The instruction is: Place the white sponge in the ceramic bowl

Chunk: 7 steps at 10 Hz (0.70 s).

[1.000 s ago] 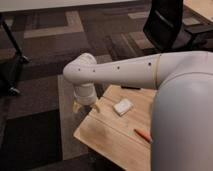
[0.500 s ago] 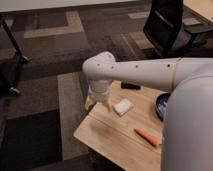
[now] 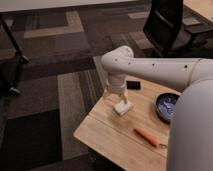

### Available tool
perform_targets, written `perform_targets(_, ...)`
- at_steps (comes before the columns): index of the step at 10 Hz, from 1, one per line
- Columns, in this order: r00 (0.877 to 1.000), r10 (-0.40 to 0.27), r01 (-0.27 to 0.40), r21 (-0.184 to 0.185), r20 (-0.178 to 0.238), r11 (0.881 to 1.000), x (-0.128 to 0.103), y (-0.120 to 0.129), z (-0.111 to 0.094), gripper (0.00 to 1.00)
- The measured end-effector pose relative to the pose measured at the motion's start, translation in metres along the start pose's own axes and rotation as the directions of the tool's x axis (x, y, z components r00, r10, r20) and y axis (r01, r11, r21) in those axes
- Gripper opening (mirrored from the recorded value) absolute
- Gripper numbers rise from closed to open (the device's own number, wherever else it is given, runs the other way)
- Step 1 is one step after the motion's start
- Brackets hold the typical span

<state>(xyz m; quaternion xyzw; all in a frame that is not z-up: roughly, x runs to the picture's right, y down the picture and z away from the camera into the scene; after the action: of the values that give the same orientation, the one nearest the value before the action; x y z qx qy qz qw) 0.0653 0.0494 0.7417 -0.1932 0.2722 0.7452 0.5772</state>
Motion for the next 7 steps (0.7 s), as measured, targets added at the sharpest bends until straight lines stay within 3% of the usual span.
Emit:
perform_targets(4,1.0,0.0,0.0,0.002,0.0,1.0,0.0,-0.001,0.0,0.65)
perform_targets(7,0.999,0.042,-0.043,0.071,0.005,0.997,-0.011,-0.024,0.008,0.65)
